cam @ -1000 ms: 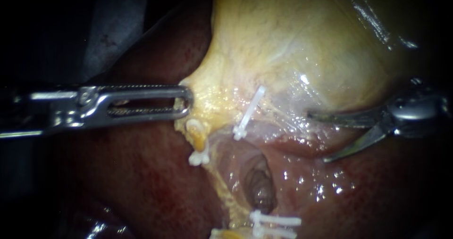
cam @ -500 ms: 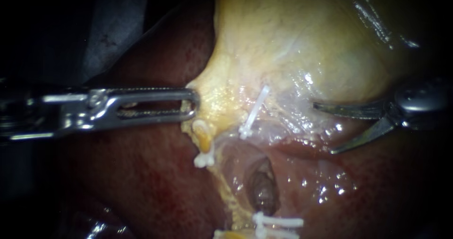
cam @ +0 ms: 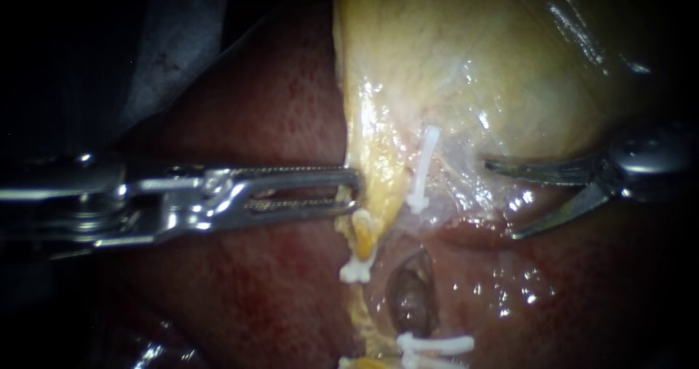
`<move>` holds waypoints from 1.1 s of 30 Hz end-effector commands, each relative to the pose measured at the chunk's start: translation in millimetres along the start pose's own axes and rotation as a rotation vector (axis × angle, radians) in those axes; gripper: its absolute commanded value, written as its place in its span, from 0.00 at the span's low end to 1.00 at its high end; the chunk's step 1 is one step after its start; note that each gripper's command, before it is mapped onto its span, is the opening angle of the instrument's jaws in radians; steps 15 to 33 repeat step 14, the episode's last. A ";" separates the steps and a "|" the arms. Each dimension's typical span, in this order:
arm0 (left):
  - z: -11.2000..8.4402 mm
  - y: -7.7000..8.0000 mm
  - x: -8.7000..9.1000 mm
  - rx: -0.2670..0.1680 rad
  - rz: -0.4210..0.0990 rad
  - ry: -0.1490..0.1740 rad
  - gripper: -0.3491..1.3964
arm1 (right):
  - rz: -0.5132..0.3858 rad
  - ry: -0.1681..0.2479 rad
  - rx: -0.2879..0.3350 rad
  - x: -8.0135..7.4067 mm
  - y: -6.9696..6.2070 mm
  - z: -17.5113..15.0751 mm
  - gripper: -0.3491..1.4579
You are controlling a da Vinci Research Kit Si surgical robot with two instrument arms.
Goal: Go back from the cut right tube
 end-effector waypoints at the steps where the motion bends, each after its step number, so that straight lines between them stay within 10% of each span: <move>1: 0.0 0.0 0.0 0.001 0.000 0.001 0.00 | 0.000 0.000 0.000 0.0 0.0 0.0 0.66; 33: 0.0 0.0 0.0 0.001 0.000 0.001 0.00 | 0.000 0.000 0.000 -0.1 0.1 -0.1 0.66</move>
